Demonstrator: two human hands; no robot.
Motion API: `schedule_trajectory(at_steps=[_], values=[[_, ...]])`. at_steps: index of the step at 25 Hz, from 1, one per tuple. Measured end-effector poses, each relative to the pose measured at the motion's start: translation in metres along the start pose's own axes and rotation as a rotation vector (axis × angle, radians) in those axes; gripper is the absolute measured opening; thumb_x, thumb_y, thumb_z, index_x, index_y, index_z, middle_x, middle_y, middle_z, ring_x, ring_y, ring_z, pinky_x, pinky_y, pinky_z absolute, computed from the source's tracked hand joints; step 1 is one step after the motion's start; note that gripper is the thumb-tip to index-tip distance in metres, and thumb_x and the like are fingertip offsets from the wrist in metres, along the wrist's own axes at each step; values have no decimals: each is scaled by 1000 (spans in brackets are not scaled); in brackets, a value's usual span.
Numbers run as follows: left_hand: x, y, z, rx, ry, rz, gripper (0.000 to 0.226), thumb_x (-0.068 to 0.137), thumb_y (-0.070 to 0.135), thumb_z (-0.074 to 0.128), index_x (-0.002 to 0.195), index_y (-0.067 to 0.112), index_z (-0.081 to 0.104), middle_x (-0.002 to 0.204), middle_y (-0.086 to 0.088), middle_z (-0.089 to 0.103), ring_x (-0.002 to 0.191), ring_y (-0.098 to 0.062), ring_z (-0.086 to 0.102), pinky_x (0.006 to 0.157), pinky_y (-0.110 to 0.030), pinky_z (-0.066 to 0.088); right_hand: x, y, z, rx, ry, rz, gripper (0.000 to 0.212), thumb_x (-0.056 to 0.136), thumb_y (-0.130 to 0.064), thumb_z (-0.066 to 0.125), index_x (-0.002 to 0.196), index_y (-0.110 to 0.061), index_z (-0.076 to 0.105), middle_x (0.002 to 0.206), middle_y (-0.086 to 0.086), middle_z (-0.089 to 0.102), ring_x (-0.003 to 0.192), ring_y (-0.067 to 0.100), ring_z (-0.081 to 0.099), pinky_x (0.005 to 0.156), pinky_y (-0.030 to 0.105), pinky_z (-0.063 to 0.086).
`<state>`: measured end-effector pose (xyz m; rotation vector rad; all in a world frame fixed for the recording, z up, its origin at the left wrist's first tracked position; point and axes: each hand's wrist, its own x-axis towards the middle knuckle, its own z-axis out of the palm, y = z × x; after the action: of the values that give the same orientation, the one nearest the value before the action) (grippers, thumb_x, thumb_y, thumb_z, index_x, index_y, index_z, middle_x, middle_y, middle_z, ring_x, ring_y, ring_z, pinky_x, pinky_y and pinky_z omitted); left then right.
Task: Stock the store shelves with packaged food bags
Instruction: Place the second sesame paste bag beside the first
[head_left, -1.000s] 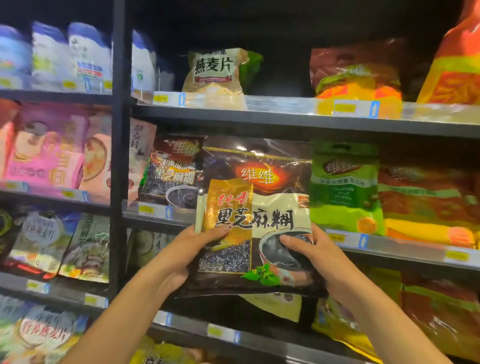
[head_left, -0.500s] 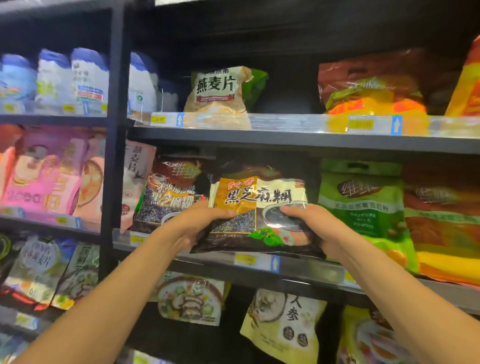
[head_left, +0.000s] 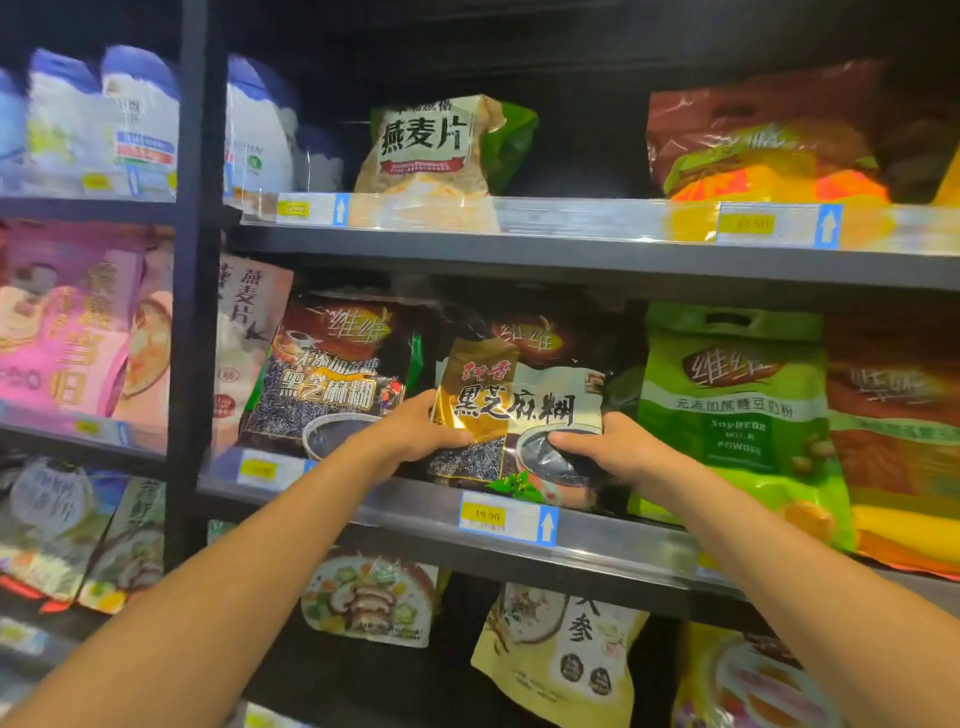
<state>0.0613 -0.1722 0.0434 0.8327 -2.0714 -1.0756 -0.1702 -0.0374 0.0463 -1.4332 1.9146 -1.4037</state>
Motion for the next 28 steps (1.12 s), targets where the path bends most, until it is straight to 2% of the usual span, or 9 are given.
schedule_trajectory(at_steps=[4,7,9,11,13,16,20,24,28], values=[[-8,4,-9,376,20,98,29,86,38,82,104,16,72,106,-1,75,101,-22,69,91,-37,53,-9,-6,-8,-315,-28,-64,22,88,-47,78,101,-30,74,94,-9,76,80,8,69,65,20,51],[-17,9,-18,696,-3,22,54,78,58,82,92,9,65,85,-2,65,75,-20,62,68,-35,48,-20,0,-16,-535,-162,31,53,69,-71,82,104,-30,77,104,-5,79,89,12,70,75,27,54],[-21,8,-17,770,-72,-48,64,75,63,82,100,8,60,88,-3,62,76,-20,60,67,-34,46,-26,6,-13,-580,-258,88,64,63,-70,87,111,-31,75,113,-4,79,97,14,72,82,32,60],[-21,8,-13,759,-111,-90,77,77,58,83,125,7,51,114,-5,62,101,-25,62,80,-36,50,-24,10,-7,-527,-231,89,75,49,-73,92,108,-29,78,110,0,81,100,20,76,92,39,62],[-19,6,-6,740,-77,-90,93,77,54,85,142,6,39,135,-10,57,119,-32,59,92,-41,51,-22,8,-3,-455,-196,116,66,49,-65,96,99,-24,80,95,6,82,77,19,73,71,29,59],[-12,5,3,741,-28,-95,101,79,50,85,150,3,30,141,-16,55,124,-36,59,94,-44,53,-20,2,1,-372,-139,179,32,71,-34,96,92,-21,75,63,-5,74,47,6,61,44,17,45],[-1,6,13,741,11,-89,97,82,42,86,148,0,29,135,-20,61,115,-38,68,94,-45,58,-9,6,10,-391,-56,193,45,71,-30,96,106,-21,71,85,2,78,58,10,72,49,20,55],[12,6,20,731,49,-82,92,80,39,88,142,0,33,128,-20,64,110,-38,70,93,-46,60,2,5,12,-329,-25,228,52,73,-21,95,112,-28,62,115,7,72,69,18,75,65,29,65],[14,2,20,706,55,-75,92,80,38,88,142,1,32,126,-20,64,106,-37,71,89,-44,61,1,3,13,-333,-36,249,55,76,-21,94,115,-32,58,114,6,70,72,18,74,74,32,66]])
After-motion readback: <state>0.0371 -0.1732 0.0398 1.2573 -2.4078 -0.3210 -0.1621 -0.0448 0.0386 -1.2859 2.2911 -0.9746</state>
